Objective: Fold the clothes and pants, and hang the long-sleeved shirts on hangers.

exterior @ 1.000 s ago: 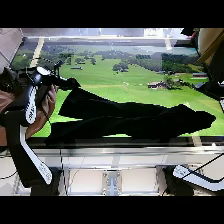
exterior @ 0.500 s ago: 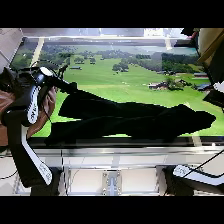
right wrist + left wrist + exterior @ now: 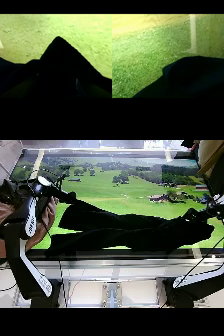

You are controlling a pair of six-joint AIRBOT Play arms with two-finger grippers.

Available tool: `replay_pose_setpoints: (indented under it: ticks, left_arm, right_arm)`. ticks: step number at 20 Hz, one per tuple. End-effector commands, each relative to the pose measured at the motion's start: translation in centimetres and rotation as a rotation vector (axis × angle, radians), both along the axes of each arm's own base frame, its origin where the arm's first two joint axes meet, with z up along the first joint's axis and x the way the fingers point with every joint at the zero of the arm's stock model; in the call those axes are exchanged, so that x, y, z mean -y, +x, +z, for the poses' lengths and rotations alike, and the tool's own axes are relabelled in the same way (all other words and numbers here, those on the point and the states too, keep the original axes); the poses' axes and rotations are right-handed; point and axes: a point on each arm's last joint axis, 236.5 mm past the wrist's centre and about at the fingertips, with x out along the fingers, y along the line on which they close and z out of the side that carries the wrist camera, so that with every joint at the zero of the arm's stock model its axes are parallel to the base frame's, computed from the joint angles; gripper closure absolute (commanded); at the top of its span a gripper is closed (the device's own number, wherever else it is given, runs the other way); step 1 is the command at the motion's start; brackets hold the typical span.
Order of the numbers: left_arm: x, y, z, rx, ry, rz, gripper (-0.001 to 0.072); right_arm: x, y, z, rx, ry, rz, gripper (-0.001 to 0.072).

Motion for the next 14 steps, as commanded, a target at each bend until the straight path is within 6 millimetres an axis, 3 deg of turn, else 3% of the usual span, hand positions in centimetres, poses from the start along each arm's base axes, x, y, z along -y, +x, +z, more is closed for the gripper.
replay_pose_setpoints:
  ticks: [1, 5, 10, 14]
  left_arm:
    - [-0.1, 0.0, 0.2, -0.001, 0.001, 0.007, 0.0700]
    - [-0.3, 0.0, 0.0, -0.002, 0.015, 0.004, 0.0700]
    - [-0.3, 0.0, 0.0, -0.002, 0.014, 0.004, 0.0700]
    - [-0.3, 0.0, 0.0, -0.009, 0.013, 0.014, 0.0700]
  right_arm:
    - [-1.9, 1.2, -2.7, -0.021, -0.011, 0.094, 0.0235]
    - [-0.7, 2.4, -2.0, 0.013, -0.052, 0.093, 0.0235]
    - [1.4, 6.3, 2.5, 0.134, -0.128, 0.093, 0.0236]
    - [1.5, 6.3, 2.5, 0.134, -0.131, 0.095, 0.0236]
